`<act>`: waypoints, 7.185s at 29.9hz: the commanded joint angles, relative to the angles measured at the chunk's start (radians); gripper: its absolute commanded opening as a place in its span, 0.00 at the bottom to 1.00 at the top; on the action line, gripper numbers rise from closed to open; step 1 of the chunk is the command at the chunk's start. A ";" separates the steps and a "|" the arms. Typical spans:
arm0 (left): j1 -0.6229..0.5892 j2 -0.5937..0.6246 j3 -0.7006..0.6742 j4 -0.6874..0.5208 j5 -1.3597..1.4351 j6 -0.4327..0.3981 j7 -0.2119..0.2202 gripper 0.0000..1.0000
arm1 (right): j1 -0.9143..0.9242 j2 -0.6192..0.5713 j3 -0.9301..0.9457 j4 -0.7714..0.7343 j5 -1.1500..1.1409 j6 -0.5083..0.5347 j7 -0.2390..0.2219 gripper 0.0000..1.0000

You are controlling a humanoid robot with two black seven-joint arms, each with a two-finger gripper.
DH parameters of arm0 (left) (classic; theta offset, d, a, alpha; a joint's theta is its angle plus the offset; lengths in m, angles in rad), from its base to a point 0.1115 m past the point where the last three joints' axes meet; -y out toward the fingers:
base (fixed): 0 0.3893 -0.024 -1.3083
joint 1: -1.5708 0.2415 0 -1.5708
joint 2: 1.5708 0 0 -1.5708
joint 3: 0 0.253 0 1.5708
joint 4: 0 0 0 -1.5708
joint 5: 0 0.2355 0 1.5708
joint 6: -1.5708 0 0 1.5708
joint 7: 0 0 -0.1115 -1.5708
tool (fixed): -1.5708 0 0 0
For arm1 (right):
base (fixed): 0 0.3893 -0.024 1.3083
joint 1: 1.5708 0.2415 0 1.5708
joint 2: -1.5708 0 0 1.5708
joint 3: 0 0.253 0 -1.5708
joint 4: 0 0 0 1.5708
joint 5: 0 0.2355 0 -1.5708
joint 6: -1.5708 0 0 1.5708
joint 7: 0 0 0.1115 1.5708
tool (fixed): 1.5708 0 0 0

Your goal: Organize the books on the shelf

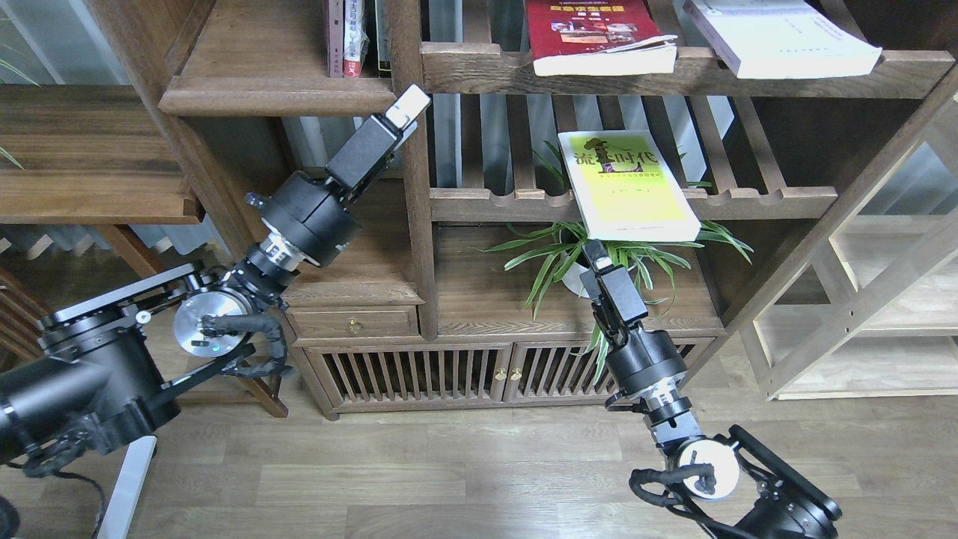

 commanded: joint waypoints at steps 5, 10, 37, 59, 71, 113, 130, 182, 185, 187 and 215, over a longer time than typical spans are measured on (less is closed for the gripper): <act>0.028 0.040 -0.029 0.019 0.006 0.000 0.119 0.99 | 0.026 0.003 0.011 -0.014 0.051 -0.063 0.000 1.00; 0.027 0.044 -0.022 0.022 0.006 0.000 0.120 0.99 | 0.049 0.001 0.021 -0.040 0.075 -0.063 0.000 1.00; 0.062 0.075 -0.037 0.014 0.006 0.000 0.102 0.99 | 0.208 0.053 0.047 -0.224 0.272 -0.330 -0.021 0.99; 0.065 0.071 -0.039 0.025 0.006 0.000 0.092 0.99 | 0.322 0.113 0.138 -0.379 0.379 -0.355 -0.034 0.86; 0.065 0.066 -0.040 0.028 0.007 0.000 0.093 0.99 | 0.393 0.115 0.147 -0.438 0.378 -0.395 -0.032 0.87; 0.065 0.054 -0.040 0.040 0.009 0.000 0.102 0.99 | 0.390 0.111 0.132 -0.476 0.329 -0.148 -0.032 0.04; 0.075 -0.015 -0.046 0.126 0.009 0.000 0.108 0.99 | 0.248 0.105 0.138 -0.263 0.344 0.100 -0.037 0.04; 0.167 -0.259 -0.150 0.304 -0.235 0.000 0.467 0.99 | -0.023 0.104 -0.112 0.082 0.333 0.100 -0.078 0.04; 0.167 -0.284 -0.169 0.324 -0.235 0.000 0.468 0.99 | -0.025 0.102 -0.117 0.082 0.333 0.100 -0.078 0.05; 0.167 -0.294 -0.171 0.341 -0.235 0.000 0.468 0.99 | -0.025 0.105 -0.117 0.082 0.333 0.100 -0.078 0.05; 0.165 -0.298 -0.194 0.370 -0.260 0.025 0.576 0.95 | -0.023 0.121 -0.164 0.081 0.333 0.100 -0.141 0.08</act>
